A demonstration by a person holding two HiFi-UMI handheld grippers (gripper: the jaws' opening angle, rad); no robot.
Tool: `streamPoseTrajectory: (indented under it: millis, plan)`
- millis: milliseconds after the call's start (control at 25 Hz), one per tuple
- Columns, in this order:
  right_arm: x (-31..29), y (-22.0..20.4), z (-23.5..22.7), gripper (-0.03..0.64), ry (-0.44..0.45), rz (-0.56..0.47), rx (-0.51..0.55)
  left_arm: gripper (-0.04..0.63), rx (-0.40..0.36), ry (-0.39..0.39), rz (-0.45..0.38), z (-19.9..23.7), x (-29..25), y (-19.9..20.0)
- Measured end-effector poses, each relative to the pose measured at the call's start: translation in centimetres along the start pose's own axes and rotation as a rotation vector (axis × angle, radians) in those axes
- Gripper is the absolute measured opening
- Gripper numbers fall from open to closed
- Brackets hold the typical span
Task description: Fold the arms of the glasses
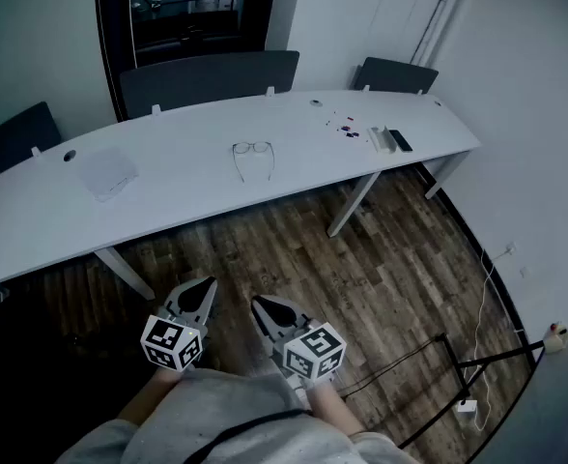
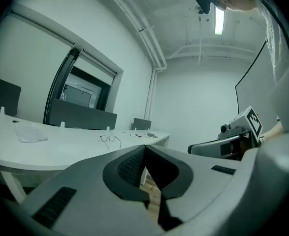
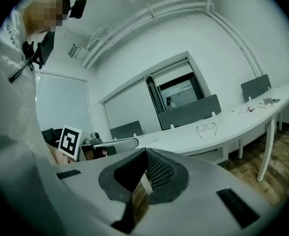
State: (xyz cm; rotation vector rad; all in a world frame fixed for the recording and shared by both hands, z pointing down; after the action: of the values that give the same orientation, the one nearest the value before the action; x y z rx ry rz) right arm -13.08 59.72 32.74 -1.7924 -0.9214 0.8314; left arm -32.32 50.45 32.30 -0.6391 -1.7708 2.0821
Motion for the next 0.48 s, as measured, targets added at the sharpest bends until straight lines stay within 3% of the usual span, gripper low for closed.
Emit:
streamPoseTrajectory:
  millis: [480]
  plan:
    - [2.5, -1.1, -0.9, 0.018, -0.023, 0.013, -0.008, 0.015, -0.002, -0.003, 0.009, -2.6, -0.5, -1.0]
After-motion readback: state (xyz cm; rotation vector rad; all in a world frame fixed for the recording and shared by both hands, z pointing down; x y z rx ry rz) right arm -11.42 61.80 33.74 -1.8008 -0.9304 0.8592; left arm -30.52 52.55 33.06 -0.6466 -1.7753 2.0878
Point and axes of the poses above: the fingertips, and each gripper's own axes: x backward along the fingers, z to its left, y out of its top, the point moved 10 cm from there along x, backward along the fingers, and after that the axes turned 2 degrees about -x, right-handed, at the moved point
